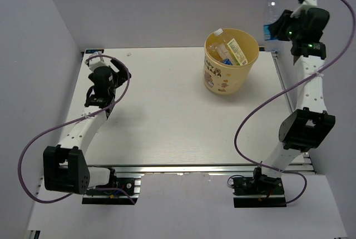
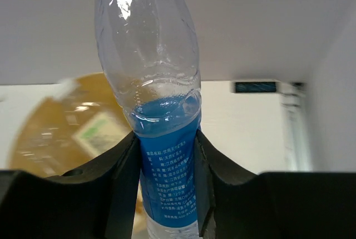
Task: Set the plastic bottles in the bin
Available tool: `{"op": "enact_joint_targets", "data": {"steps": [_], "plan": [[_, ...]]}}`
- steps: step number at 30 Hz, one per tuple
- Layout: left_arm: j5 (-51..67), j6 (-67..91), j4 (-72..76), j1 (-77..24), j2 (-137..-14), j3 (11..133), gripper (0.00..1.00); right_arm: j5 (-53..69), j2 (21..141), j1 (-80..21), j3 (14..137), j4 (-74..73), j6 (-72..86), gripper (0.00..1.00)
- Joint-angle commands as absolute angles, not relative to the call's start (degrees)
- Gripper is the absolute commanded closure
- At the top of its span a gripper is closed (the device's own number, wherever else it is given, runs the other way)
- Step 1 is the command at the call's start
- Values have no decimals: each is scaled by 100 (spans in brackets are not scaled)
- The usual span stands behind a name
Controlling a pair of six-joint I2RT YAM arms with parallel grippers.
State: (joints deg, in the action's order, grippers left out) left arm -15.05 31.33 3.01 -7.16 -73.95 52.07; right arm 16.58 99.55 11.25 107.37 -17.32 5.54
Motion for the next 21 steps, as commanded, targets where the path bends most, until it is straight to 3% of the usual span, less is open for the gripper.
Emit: {"op": "enact_joint_targets", "data": {"steps": [1, 6, 11, 14, 17, 19, 21], "plan": [[-1573, 3094, 176, -668, -6988, 5080, 2, 2304, 10212, 432, 11091, -1777, 1457, 100], [-1784, 3059, 70, -659, -6496, 4869, 2, 1916, 10275, -70, 10716, -1013, 2861, 100], [-2239, 3111, -341, -659, -6258, 4930, 2, 1574, 9862, -220, 9513, -457, 3480, 100], [-2303, 3103, -483, -650, -6144, 4957, 2, 1240, 9397, -263, 8723, -151, 3524, 95], [-2303, 3146, -536, -650, -6038, 4931, 2, 1178, 8975, -272, 8254, 183, 3559, 82], [-2259, 3182, -562, -650, -5986, 4939, 2, 1064, 8825, -272, 8060, 211, 3551, 67], [-2198, 3190, -650, -650, -5968, 4966, 2, 1028, 8772, -272, 7998, 167, 3524, 44]]}}
